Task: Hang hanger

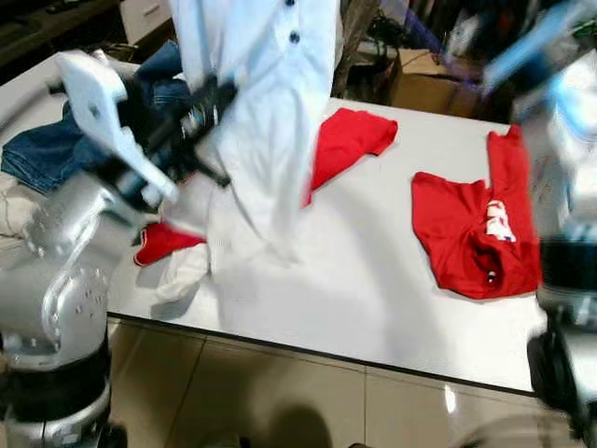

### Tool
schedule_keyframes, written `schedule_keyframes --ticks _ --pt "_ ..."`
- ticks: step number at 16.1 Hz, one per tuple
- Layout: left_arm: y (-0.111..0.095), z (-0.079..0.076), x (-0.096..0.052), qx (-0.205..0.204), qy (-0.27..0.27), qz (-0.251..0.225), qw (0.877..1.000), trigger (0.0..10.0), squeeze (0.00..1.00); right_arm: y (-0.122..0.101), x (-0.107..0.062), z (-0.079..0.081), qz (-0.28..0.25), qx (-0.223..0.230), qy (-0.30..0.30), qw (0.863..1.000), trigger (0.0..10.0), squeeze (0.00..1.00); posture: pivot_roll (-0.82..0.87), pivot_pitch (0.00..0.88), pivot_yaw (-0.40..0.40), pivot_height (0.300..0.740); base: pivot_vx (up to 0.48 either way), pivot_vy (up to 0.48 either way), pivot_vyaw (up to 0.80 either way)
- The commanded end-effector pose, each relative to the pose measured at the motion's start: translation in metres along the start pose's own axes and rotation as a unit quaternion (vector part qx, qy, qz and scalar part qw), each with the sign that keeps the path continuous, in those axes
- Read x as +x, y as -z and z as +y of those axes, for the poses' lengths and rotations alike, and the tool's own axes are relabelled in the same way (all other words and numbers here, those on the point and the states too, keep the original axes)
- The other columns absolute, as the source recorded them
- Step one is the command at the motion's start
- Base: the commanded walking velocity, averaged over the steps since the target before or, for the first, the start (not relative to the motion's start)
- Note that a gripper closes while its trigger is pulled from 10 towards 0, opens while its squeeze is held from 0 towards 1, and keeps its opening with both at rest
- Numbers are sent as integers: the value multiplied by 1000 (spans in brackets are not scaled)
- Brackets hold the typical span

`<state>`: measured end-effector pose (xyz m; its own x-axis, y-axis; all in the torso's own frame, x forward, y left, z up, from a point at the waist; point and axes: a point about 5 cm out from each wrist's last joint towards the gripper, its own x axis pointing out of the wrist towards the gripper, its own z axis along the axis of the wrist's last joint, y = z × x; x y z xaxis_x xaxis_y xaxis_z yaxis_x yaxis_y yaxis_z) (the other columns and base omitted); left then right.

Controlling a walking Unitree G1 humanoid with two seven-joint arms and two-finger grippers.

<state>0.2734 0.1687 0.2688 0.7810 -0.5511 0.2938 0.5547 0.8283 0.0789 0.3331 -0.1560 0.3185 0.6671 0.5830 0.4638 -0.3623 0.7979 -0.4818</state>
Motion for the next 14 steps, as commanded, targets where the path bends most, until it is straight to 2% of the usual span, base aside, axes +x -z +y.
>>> schedule_keyframes --ticks 1,2,3,4,5,7,9,10,11,12,13,14 --pt "11 0 0 0 -6 30 1000 10000 0 11 -7 9 18 -10 -7 1000 10000 0 9 0 -71 740 0 0 0" --pt "18 0 -1 -2 -18 48 999 10000 0 25 -15 18 44 -2 -2 999 10000 0 6 0 -69 740 0 0 0" --pt "27 2 -3 6 -28 75 997 10000 0 42 -26 25 92 -14 1 996 10000 0 5 0 -68 740 0 0 0" --pt "35 5 -5 16 -42 101 994 10000 0 59 -39 32 146 -24 -1 989 10000 0 4 0 -64 740 0 0 0" --pt "40 6 -7 19 -45 113 992 10000 0 69 -49 37 174 -24 -10 984 10000 0 -1 0 -59 740 0 0 0" --pt "43 7 -8 19 -48 123 991 10000 0 76 -60 44 194 -17 -22 981 10000 0 -5 0 -52 740 0 0 0" --pt "39 7 -4 9 -48 102 994 10000 0 82 -64 42 208 -2 -14 978 10000 0 -11 0 -46 740 0 0 0" --pt "25 4 1 -22 -32 45 998 10000 0 89 -59 24 228 -42 18 973 10000 0 -17 0 -38 740 0 0 0" --pt "15 6 4 -37 -39 0 999 10000 0 82 -42 1 212 -91 63 971 10000 0 -19 0 -36 740 0 0 0" --pt "8 11 4 -46 -56 -31 997 10000 0 66 -26 -19 172 -137 109 969 10000 0 -18 0 -37 740 0 0 0" --pt "6 13 4 -46 -66 -41 996 10000 0 54 -19 -28 139 -149 134 970 10000 0 -10 0 -45 740 0 0 0" --pt "3 24 -4 -33 -106 -53 992 10000 0 1 8 -51 7 -186 186 965 10000 0 2 0 -63 740 0 0 0"
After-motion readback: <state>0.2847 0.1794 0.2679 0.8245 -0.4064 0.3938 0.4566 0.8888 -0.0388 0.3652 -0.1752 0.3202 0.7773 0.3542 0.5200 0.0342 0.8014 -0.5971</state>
